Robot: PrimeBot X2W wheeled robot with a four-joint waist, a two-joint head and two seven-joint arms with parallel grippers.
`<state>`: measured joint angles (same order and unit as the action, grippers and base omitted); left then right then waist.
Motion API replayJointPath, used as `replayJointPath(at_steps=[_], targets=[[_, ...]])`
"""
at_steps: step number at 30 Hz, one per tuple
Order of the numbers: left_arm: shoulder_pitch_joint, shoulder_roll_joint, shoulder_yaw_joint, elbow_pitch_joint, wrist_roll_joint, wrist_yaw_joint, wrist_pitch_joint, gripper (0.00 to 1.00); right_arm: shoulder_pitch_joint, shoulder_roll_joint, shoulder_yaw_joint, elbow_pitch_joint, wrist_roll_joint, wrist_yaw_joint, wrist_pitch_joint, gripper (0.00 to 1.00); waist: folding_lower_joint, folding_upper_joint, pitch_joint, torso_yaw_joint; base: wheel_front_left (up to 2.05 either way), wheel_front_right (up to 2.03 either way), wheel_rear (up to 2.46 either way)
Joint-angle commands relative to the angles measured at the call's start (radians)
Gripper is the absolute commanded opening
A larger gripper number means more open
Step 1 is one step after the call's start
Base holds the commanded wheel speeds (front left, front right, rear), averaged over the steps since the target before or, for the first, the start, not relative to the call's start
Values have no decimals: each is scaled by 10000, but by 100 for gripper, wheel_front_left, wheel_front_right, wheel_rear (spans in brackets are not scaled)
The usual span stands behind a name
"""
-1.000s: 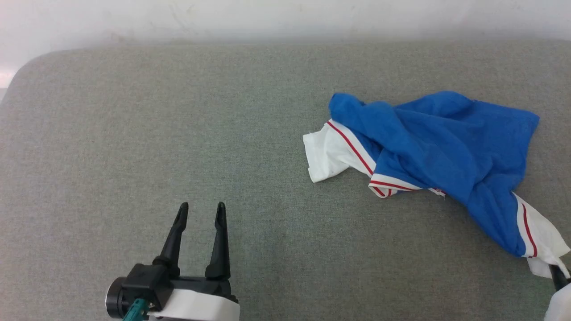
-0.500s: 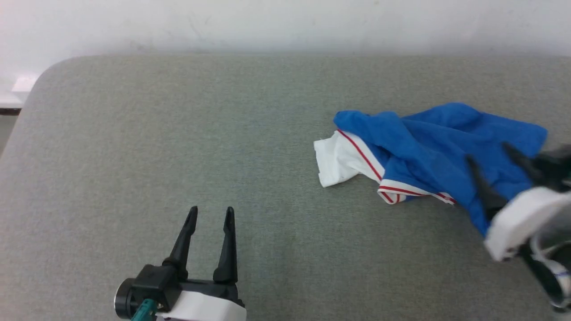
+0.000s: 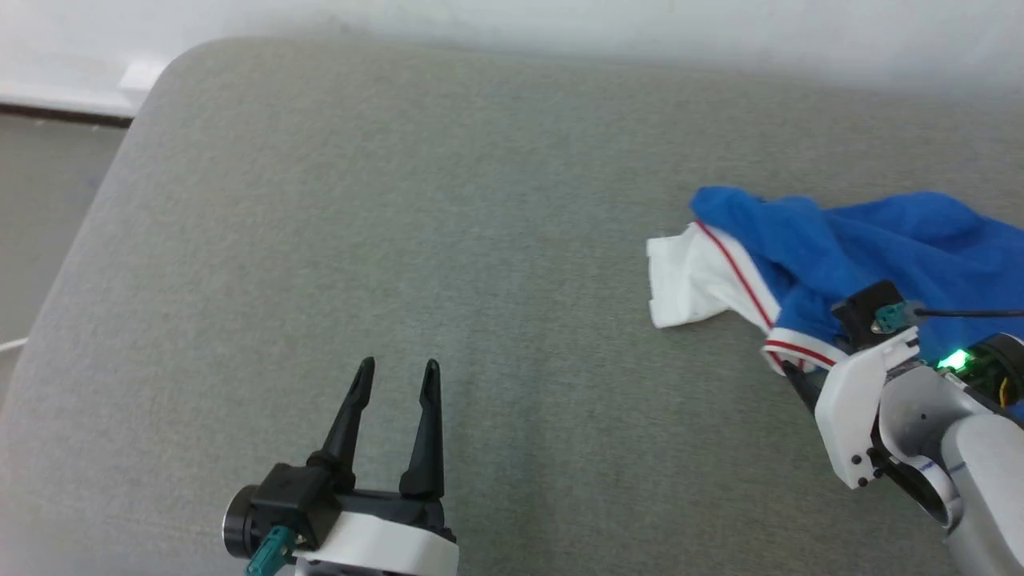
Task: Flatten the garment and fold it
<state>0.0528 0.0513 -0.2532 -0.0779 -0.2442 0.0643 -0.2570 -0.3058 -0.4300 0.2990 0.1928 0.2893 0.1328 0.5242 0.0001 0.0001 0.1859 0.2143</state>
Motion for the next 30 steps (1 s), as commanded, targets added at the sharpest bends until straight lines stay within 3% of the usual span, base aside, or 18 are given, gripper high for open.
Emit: replayJointPath(at_steps=[1, 2, 3, 4, 5, 6, 12, 19, 23, 25, 27, 28, 29, 30], targets=[[-175, -10, 2, -42, -44, 81, -47, 100, -287, -11, 199, 349, -124, -21, -119, 100, -1, -1, 318, 383, 0, 0, 0], [-180, -10, -3, -50, -47, 97, -47, 100, -400, -18, 344, 610, -138, -21, -166, 100, -1, -1, 344, 407, 0, 0, 0], [-187, -10, -4, -53, -46, 111, -47, 100, -507, 15, 422, 857, -100, -21, -221, 53, -1, -1, 364, 415, 0, 0, 0], [-197, -10, -9, -50, -48, 126, -47, 100, -605, 12, 569, 1066, -90, -21, -234, 20, -1, -1, 379, 419, 0, 0, 0], [-197, -10, -9, -50, -48, 126, -47, 100, -605, 12, 569, 1066, -90, -21, -234, 20, -1, -1, 379, 419, 0, 0, 0], [-208, -10, -11, -44, -52, 142, -47, 100, -697, -9, 729, 1213, -68, -21, -263, 0, -1, -1, 385, 408, 0, 0, 0], [-249, -11, 67, -38, -35, 163, -47, 100, -1176, 105, 1199, 1031, 655, -21, -951, 0, -1, -1, 195, 28, 0, 0, 0], [-135, -11, 250, -13, 65, 83, -47, 100, -722, 115, 2907, -1227, 2493, -21, -649, 0, -1, -1, -56, -659, 0, 0, 0], [-171, -11, 172, 22, 36, 39, -47, 100, 370, -561, 4040, -2058, 3462, -21, 439, 0, -1, -1, -25, -766, 0, 0, 0], [-186, -11, 105, 43, -31, 43, -47, 100, 1030, -1340, 4702, -2240, 3823, -21, 1365, 0, -1, -1, 53, -807, 0, 0, 0], [-185, -11, 80, 74, -54, 50, -47, 100, 1259, -1724, 4836, -2253, 3878, -21, 1586, 0, -1, -1, 98, -847, 0, 0, 0], [-187, -11, 81, 86, -58, 56, -47, 100, 1305, -1829, 4825, -2255, 3805, -21, 1533, 36, -1, -1, 114, -870, 0, 0, 0], [-190, -11, 92, 96, -62, 63, -47, 100, 1292, -1872, 4771, -2303, 3674, -21, 1340, 95, -1, -1, 124, -898, 0, 0, 0], [-188, -11, 119, 101, -62, 75, -47, 100, 1280, -1817, 4598, -2324, 3599, -21, 1078, 100, -1, -1, 120, -943, 0, 0, 0]])
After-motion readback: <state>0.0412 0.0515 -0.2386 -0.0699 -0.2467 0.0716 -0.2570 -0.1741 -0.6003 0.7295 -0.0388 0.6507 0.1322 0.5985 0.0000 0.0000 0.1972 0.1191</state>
